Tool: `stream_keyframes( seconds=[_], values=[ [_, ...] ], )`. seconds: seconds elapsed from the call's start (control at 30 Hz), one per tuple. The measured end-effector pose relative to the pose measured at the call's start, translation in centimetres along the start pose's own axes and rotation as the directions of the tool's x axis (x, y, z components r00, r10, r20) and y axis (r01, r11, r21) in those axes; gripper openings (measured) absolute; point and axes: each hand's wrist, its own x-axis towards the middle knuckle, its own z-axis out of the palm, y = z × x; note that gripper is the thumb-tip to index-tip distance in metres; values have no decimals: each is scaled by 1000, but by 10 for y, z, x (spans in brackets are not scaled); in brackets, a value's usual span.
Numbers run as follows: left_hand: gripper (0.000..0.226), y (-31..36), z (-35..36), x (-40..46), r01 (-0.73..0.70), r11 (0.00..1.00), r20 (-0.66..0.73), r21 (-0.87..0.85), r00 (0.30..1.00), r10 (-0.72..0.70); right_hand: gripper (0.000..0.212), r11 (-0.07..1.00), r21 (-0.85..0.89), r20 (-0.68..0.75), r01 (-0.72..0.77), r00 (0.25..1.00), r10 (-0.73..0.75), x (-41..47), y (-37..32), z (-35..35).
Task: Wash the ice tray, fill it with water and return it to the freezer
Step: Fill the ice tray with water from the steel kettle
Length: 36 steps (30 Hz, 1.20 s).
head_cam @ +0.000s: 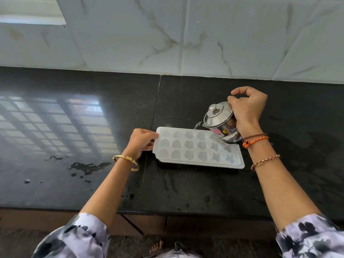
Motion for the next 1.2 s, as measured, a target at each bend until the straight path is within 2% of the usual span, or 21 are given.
stream_keyframes(
  seconds=[1.2],
  values=[
    [24,3,2,-2,7,1000,-23,17,1000,-7,18,999,15,-72,-29,997,30,10,13,-26]
  ],
)
